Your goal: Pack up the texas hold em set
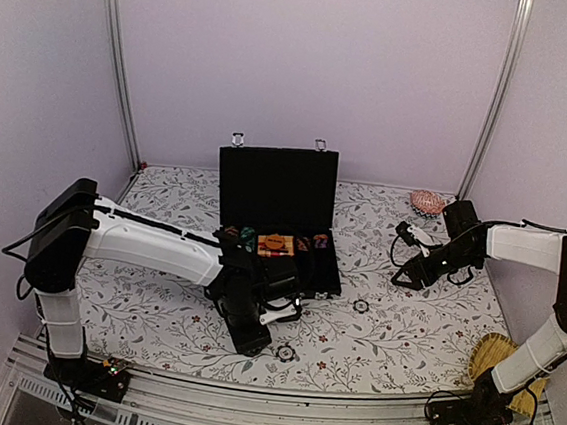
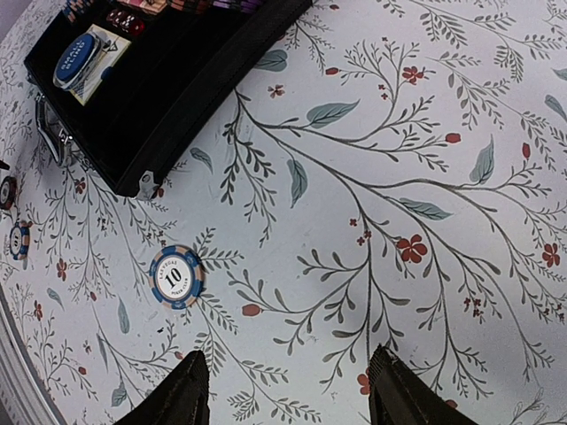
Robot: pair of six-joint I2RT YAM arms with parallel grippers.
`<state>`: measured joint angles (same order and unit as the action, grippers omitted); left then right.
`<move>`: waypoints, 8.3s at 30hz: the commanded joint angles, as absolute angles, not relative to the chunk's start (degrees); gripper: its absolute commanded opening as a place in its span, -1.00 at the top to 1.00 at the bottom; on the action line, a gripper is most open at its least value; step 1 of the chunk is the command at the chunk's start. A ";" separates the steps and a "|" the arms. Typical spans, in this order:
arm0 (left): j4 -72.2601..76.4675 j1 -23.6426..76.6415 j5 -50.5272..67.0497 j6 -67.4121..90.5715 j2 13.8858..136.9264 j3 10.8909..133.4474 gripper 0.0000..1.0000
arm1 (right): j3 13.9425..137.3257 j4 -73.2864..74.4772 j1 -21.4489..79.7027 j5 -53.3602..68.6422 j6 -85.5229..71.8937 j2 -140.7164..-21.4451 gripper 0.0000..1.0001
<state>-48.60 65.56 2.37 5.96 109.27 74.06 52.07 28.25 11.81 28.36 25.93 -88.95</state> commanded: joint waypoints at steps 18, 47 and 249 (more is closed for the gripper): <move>-47.61 64.88 3.24 4.54 114.25 72.77 -0.02 | 53.11 28.48 11.69 28.12 26.28 -89.46 -0.25; -48.36 63.31 -7.88 3.06 110.61 92.20 0.25 | 53.17 28.49 11.65 28.56 26.28 -88.68 -0.25; -48.64 70.66 5.27 -1.49 121.81 88.68 -0.10 | 54.17 31.11 15.21 30.38 28.84 -91.14 -0.22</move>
<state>-49.08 69.60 4.23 -0.54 120.79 87.81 54.68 30.96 15.00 29.32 28.21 -90.39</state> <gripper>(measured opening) 0.551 0.608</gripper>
